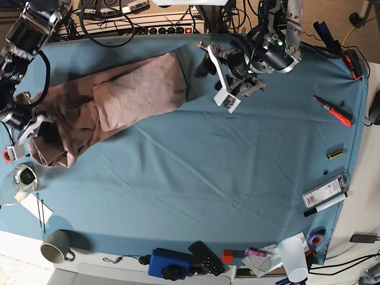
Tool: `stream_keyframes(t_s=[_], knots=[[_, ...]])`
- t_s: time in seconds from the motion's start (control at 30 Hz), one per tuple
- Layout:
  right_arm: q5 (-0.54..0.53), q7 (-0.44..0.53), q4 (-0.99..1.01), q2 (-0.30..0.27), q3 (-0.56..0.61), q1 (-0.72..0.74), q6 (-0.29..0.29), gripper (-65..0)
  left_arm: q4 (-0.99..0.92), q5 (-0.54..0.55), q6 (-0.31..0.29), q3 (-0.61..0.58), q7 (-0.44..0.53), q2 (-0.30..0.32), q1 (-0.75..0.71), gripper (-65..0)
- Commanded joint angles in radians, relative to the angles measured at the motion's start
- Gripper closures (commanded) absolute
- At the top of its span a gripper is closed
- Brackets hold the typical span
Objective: Fold the T-shirt properly
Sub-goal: 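Grasp the strip's other end with the right gripper and lift it, then fold the held end over the bundle with the right gripper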
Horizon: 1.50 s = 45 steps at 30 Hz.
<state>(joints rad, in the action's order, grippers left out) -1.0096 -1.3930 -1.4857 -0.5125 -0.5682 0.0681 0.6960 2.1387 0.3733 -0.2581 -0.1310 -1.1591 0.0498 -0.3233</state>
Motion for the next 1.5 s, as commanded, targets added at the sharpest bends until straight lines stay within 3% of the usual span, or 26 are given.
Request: stream_keyframes(t_s=[0.0,0.2,0.4,0.73,0.9,1.17,1.3,1.4,1.47], knots=[[-0.034,0.013,-0.054,-0.027,-0.007,0.000,0.002,0.0,0.032,-0.006,0.001,-0.003,0.014,-0.005,0.004,-34.5],[-0.153,-0.003,-0.198,-0.024,-0.007,-0.116,0.002,0.0,0.109,-0.022,0.005,-0.003,0.038,-0.005,-0.037,-34.5],[-0.263,-0.003,-0.233,0.046,0.001,-0.138,0.002,0.0,0.217,-0.045,0.026,-0.003,0.114,-0.005,-0.108,-34.5],[-0.277,-0.003,-0.350,0.072,0.257,-0.138,0.002,0.0,0.217,-0.146,0.060,-0.003,0.132,-0.005,-0.131,-34.5],[-0.331,-0.003,-0.386,0.072,0.284,-0.140,0.002,0.0,0.217,-0.145,0.060,-0.003,0.132,-0.005,-0.146,-34.5],[-0.277,-0.003,-0.386,0.072,0.400,-0.140,0.002,0.0,0.217,-0.130,0.059,-0.003,0.139,-0.006,-0.161,-34.5],[-0.203,-0.003,-0.386,0.072,0.504,-0.140,0.002,-13.3,0.217,-0.130,0.059,-0.003,0.139,-0.005,-0.176,-34.5],[-0.203,-0.003,-0.386,0.072,0.545,-0.139,0.002,-14.3,0.217,-0.130,0.060,-0.003,0.139,-0.005,-0.181,-34.5],[-0.275,-0.003,-0.386,0.072,0.542,-0.137,0.002,-14.3,0.217,-0.130,0.059,-0.003,0.139,-0.005,-0.181,-34.5]])
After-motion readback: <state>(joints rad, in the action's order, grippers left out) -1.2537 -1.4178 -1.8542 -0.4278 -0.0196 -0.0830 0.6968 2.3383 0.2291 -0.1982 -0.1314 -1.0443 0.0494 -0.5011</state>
